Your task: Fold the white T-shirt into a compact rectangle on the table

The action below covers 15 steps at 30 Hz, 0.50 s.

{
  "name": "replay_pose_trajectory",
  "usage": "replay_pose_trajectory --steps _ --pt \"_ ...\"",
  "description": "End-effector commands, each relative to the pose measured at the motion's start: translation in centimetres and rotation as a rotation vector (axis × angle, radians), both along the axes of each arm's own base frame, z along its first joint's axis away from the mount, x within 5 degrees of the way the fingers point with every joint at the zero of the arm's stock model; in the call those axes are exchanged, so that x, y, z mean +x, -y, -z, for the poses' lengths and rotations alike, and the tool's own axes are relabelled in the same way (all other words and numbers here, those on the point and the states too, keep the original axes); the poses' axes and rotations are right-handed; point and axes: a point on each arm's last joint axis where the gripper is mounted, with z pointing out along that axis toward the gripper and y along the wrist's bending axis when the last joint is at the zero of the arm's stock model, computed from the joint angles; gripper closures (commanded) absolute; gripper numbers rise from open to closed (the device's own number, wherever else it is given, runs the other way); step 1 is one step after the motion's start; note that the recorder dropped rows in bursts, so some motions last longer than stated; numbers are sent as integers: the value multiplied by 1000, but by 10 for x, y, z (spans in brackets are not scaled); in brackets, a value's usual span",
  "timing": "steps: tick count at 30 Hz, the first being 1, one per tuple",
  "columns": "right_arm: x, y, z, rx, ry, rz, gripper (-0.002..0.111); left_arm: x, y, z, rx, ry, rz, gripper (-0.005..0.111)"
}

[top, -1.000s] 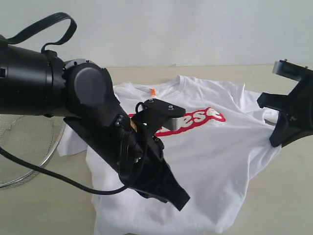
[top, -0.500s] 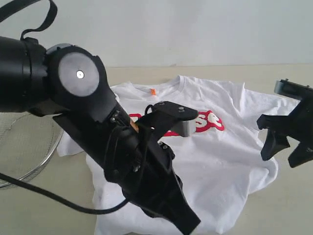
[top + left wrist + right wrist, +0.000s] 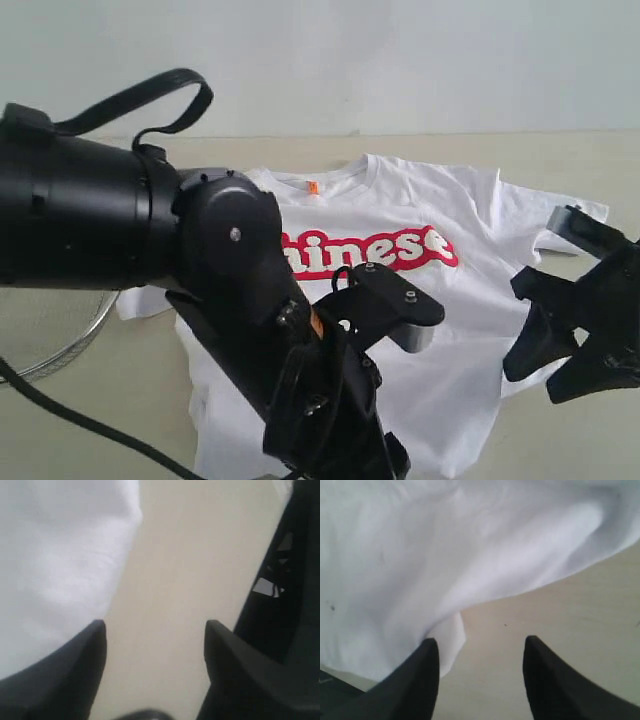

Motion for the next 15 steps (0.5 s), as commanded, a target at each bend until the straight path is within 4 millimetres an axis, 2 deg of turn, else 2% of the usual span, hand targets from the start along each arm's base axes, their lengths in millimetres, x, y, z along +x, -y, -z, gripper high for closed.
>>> replay_pose_trajectory --steps 1,4,15 --pt "-4 -1 -9 25 45 13 62 10 4 17 35 79 5 52" --pt "-5 -3 -12 45 59 2 62 14 4 24 52 123 26 51" --pt "-2 -5 -14 68 98 8 62 21 4 26 66 227 78 49"
